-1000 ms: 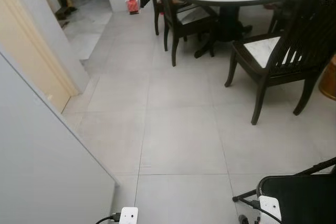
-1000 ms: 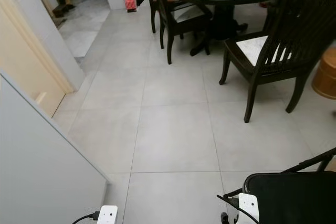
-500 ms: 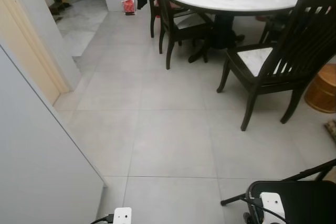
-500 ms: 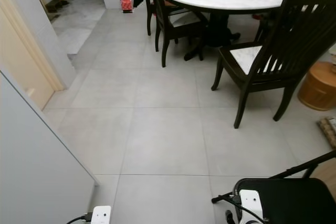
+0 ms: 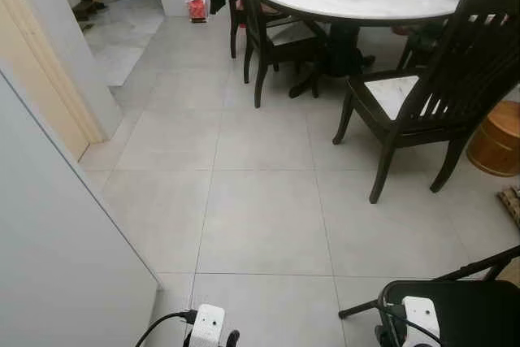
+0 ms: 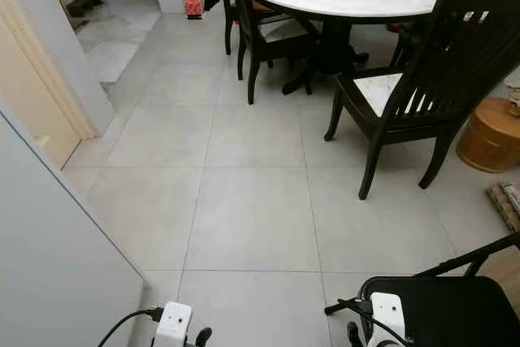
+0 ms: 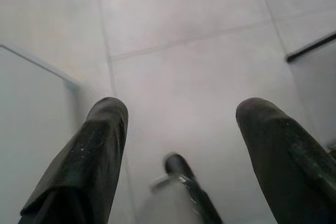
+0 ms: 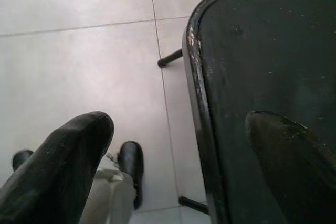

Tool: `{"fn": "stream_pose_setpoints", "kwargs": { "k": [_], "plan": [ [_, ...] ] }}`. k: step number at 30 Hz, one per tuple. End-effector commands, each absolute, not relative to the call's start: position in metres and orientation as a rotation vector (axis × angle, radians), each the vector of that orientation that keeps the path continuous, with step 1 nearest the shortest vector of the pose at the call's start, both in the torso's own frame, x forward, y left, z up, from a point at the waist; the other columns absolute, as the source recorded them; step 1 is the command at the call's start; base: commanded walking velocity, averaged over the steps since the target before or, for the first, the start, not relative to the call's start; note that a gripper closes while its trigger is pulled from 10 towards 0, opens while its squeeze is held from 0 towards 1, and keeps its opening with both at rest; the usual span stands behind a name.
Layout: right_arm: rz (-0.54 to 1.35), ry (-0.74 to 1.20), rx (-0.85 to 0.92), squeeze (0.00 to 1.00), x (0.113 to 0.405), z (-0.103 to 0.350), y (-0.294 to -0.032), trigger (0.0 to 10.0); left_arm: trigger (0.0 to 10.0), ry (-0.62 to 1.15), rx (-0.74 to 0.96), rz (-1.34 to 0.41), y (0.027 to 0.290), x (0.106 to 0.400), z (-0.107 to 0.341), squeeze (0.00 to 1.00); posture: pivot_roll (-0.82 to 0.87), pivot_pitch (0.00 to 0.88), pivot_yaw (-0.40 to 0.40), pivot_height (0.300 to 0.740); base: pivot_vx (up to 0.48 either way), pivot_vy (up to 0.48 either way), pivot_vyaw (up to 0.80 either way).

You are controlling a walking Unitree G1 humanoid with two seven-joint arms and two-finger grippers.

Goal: Restocking fridge

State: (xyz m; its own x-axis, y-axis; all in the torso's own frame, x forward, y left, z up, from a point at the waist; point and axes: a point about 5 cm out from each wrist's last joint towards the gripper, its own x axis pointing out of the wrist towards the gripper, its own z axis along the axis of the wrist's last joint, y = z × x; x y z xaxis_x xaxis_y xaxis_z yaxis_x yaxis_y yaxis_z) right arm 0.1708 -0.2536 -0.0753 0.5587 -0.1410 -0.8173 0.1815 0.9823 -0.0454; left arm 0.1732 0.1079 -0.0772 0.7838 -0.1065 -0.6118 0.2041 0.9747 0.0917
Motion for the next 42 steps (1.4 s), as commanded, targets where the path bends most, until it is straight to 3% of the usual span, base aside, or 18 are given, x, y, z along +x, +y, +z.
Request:
{"fn": "stream_pose_setpoints", "kwargs": {
  "k": [1,2,3,5,6,7,11,14,16,17,20,24,30,33,42],
  "plan": [
    [-0.209,0.943,0.063,0.00,0.171,-0.075,-0.253,10.0,10.0,0.621,0.188,-0.145,0.101,0.167,-0.077,0.00,-0.15,0.000,0.060,0.740,0.000,0.000,0.00],
    [-0.208,0.942,0.062,0.00,0.171,-0.075,-0.253,10.0,10.0,0.609,0.189,-0.132,0.102,0.167,-0.076,0.00,-0.15,0.000,0.061,0.740,0.000,0.000,0.00],
    [-0.206,0.941,0.061,0.00,0.171,-0.075,-0.253,10.0,10.0,0.460,0.222,-0.077,0.137,0.216,-0.051,0.00,-0.15,0.000,0.061,0.740,0.000,0.000,0.00],
    [-0.206,0.937,0.061,0.00,0.171,-0.075,-0.253,10.0,10.0,0.189,0.369,-0.011,0.184,0.277,0.006,0.00,-0.15,0.000,0.063,0.740,0.000,0.000,0.00],
    [-0.211,0.930,0.063,0.00,0.171,-0.075,-0.253,10.0,10.0,0.042,0.504,-0.007,0.195,0.292,0.030,0.00,-0.15,0.000,0.062,0.740,0.000,0.000,0.00],
    [-0.217,0.923,0.067,0.00,0.171,-0.075,-0.253,10.0,10.0,-0.015,0.512,-0.029,0.192,0.294,0.037,0.00,-0.15,0.000,0.060,0.740,0.000,0.000,0.00],
    [-0.217,0.918,0.065,0.00,0.172,-0.074,-0.254,10.0,10.0,-0.068,0.455,-0.039,0.183,0.293,0.040,0.00,-0.15,0.000,0.059,0.740,0.000,0.000,0.00],
    [-0.217,0.917,0.066,0.00,0.172,-0.074,-0.254,10.0,10.0,0.145,0.205,-0.006,0.192,0.311,0.037,0.00,-0.15,0.000,0.058,0.740,0.000,0.000,0.00],
    [-0.215,0.919,0.065,0.00,0.172,-0.074,-0.253,10.0,10.0,0.198,0.170,-0.072,0.182,0.317,0.036,0.00,-0.15,0.000,0.060,0.740,0.000,0.000,0.00],
    [-0.215,0.919,0.065,0.00,0.172,-0.074,-0.253,10.0,10.0,0.198,0.170,-0.072,0.182,0.317,0.036,0.00,-0.15,0.000,0.060,0.740,0.000,0.000,0.00],
    [-0.211,0.928,0.066,0.00,0.171,-0.075,-0.252,10.0,10.0,0.469,0.278,-0.034,0.191,0.295,0.000,0.00,-0.15,0.000,0.065,0.740,0.000,0.000,0.00],
    [-0.209,0.931,0.067,0.00,0.171,-0.075,-0.252,10.0,10.0,0.631,0.309,0.062,0.210,0.270,-0.022,0.00,-0.15,0.000,0.065,0.740,0.000,0.000,0.00],
    [-0.203,0.940,0.069,0.00,0.170,-0.076,-0.252,10.0,10.0,0.938,0.323,0.192,0.246,0.208,-0.060,0.00,-0.15,0.000,0.071,0.740,0.000,0.000,0.00],
    [-0.201,0.947,0.071,0.00,0.170,-0.076,-0.251,10.0,10.0,0.998,0.420,0.129,0.248,0.191,-0.068,0.00,-0.15,0.000,0.077,0.740,0.000,0.000,0.00],
    [-0.190,0.958,0.084,0.00,0.168,-0.078,-0.248,10.0,10.0,1.065,0.242,0.229,0.250,0.171,-0.078,0.00,-0.17,0.000,0.072,0.740,0.000,0.000,0.00]
  ]
}}
